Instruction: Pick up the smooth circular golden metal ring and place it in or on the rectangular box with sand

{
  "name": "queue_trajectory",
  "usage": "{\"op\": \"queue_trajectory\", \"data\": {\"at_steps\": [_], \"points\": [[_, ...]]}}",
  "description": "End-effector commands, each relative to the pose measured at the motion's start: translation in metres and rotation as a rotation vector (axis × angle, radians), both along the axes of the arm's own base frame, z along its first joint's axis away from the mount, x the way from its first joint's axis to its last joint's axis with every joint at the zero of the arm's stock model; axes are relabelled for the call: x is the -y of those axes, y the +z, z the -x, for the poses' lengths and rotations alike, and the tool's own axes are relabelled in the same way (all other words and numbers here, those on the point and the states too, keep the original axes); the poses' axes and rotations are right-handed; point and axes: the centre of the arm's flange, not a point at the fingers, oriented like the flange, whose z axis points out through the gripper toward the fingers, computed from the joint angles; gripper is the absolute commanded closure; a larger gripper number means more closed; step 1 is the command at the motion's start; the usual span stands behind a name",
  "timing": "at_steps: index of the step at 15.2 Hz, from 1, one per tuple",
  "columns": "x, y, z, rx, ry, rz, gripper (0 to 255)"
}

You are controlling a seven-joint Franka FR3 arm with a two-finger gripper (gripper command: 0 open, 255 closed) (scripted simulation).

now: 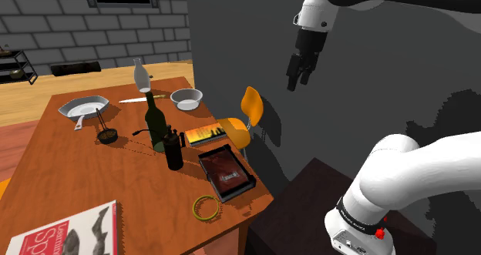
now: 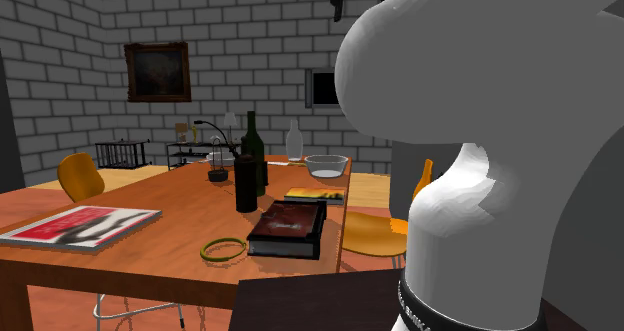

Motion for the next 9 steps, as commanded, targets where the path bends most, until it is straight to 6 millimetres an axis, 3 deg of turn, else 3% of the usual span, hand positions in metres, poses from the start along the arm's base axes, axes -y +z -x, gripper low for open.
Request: {"op": "queue_trajectory", "data": {"at_steps": [1,9], "points": [[0.0,0.0,0.0,0.0,0.0,0.0,0],[-0.044,-0.087,-0.039,0.037,0.175,0.013,0]]}}
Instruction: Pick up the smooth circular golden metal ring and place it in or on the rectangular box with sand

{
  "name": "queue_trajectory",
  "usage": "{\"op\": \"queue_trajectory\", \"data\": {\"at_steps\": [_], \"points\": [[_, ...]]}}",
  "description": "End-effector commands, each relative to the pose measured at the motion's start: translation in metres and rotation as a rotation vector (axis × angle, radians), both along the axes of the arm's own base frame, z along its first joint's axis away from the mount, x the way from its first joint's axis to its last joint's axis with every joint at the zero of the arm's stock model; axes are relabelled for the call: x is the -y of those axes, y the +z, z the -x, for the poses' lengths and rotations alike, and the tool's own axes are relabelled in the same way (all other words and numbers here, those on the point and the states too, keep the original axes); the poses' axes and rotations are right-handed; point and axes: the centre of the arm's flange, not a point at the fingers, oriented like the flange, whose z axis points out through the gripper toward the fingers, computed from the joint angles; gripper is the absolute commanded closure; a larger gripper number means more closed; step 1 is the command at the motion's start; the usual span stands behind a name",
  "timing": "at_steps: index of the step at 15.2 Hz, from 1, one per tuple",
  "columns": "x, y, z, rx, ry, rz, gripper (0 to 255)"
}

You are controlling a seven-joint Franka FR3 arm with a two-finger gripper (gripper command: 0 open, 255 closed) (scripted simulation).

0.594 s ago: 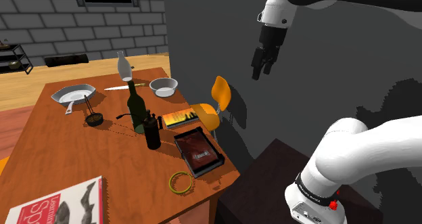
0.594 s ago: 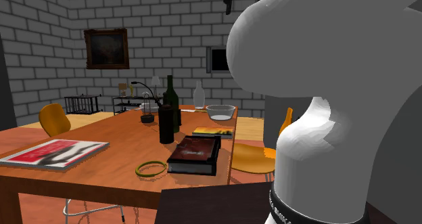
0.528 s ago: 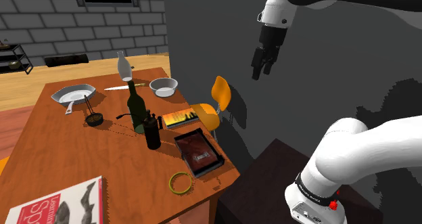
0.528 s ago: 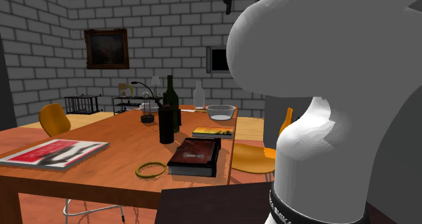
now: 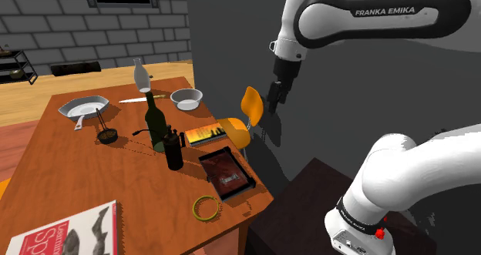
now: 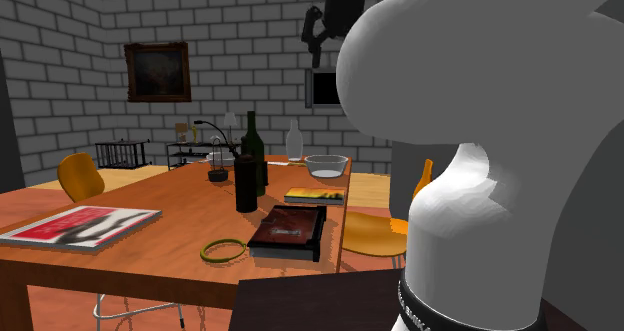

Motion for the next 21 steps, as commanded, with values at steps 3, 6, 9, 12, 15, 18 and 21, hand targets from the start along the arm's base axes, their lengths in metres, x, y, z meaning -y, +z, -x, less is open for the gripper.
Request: {"op": "queue_trajectory", "data": {"at_steps": [3,6,9,12,15,18,21], "points": [[-0.024,-0.042,-0.017,0.022,0.089,0.006,0],[-0.043,-0.075,-0.03,0.035,0.154,0.011,0],[-0.062,-0.107,-0.041,0.049,0.22,0.016,0],[-0.082,-0.139,-0.052,0.063,0.285,0.021,0],[-0.102,-0.172,-0.062,0.077,0.351,0.025,0],[-0.123,-0.204,-0.071,0.09,0.417,0.03,0],[-0.145,-0.236,-0.079,0.104,0.482,0.035,0]]}}
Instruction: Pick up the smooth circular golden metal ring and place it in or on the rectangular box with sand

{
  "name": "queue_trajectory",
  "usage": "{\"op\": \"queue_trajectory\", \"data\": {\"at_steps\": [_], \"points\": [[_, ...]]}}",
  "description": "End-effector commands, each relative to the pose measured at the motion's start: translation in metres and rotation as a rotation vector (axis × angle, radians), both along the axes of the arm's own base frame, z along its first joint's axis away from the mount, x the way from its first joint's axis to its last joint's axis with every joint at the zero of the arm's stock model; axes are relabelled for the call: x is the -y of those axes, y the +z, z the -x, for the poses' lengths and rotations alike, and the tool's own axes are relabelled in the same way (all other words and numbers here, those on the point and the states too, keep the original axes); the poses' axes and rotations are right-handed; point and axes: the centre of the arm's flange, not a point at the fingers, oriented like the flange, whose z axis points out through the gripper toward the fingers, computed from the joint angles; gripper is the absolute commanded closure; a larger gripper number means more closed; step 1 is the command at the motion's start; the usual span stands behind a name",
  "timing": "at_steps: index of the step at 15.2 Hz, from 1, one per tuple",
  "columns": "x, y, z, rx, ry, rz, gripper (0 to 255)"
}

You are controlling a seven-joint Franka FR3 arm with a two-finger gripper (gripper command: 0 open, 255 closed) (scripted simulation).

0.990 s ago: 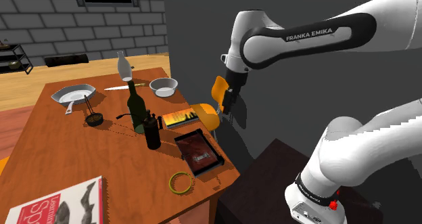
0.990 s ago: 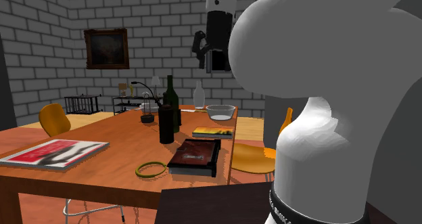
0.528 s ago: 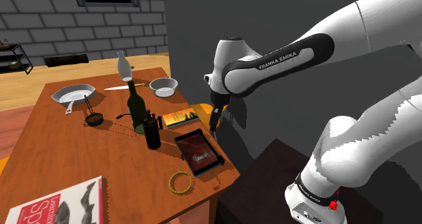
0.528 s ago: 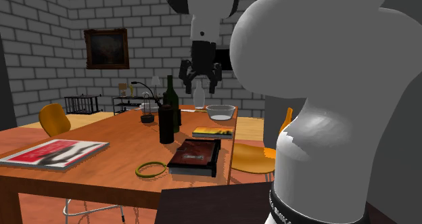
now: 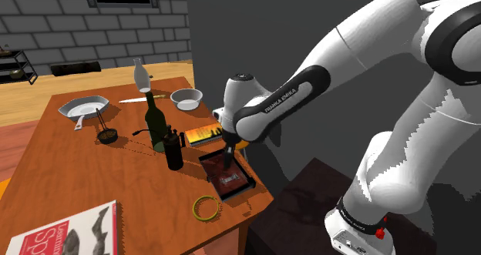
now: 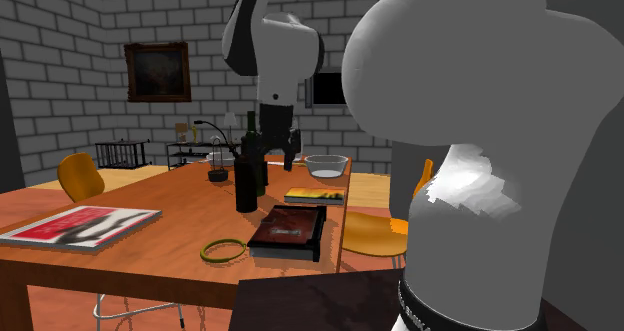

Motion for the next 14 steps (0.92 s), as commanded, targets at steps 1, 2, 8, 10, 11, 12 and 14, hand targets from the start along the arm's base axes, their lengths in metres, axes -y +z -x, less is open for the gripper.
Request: {"op": "queue_trajectory", "data": {"at_steps": [1,2,8,10,11,12,14], "points": [[-0.015,-0.021,-0.003,0.01,0.045,0.003,0],[-0.022,-0.031,-0.006,0.015,0.067,0.004,0],[-0.066,-0.096,-0.018,0.042,0.198,0.014,0],[-0.081,-0.117,-0.021,0.051,0.242,0.017,0],[-0.089,-0.128,-0.022,0.056,0.264,0.019,0],[-0.092,-0.133,-0.023,0.058,0.274,0.019,0],[-0.093,-0.143,-0.024,0.058,0.274,0.019,0]]}}
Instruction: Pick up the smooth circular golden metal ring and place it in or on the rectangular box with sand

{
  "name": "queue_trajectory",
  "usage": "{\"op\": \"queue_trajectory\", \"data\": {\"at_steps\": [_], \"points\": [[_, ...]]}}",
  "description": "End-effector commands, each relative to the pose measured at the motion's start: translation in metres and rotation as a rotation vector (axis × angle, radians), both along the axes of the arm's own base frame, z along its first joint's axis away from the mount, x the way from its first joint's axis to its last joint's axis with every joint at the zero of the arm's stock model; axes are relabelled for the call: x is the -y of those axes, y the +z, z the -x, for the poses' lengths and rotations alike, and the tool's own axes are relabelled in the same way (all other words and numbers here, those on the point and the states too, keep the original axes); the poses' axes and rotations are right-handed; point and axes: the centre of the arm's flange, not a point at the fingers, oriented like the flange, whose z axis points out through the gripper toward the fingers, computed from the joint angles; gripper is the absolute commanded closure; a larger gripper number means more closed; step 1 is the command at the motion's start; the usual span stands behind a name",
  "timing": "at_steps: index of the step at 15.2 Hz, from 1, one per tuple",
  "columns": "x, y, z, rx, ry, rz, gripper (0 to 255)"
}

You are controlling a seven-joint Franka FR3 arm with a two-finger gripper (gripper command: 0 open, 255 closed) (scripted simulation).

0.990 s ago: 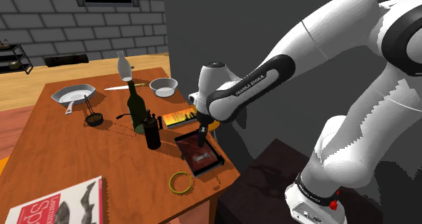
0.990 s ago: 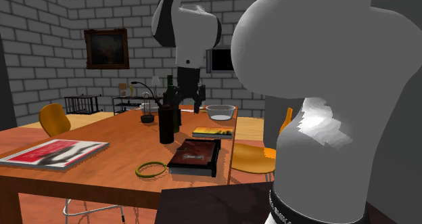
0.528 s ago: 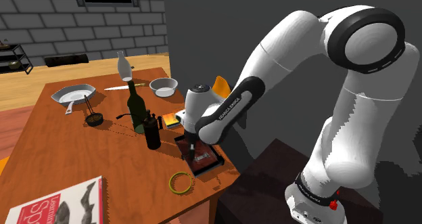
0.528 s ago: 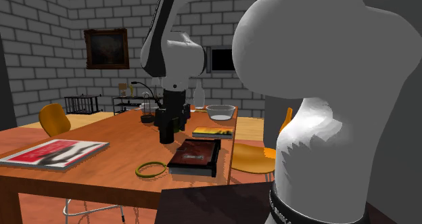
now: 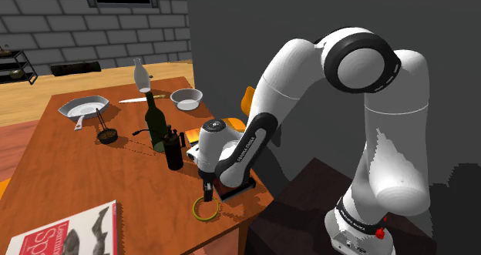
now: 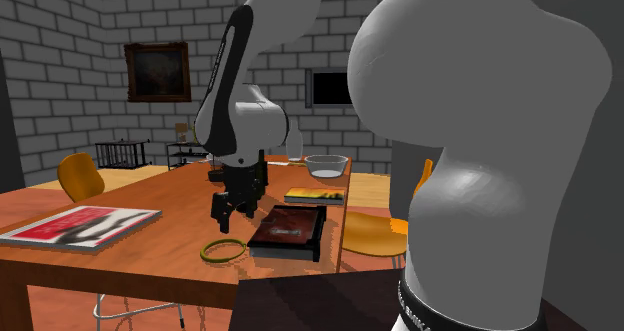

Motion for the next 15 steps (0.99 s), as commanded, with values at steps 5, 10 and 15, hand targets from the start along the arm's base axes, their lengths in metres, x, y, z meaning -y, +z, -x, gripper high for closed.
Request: {"op": "queue_trajectory", "data": {"at_steps": [5,10,15], "points": [[-0.004,-0.033,-0.003,0.001,0.004,0.0,0],[-0.004,-0.036,-0.003,0.001,0.004,0.0,0],[-0.004,-0.036,-0.003,0.001,0.004,0.0,255]]}}
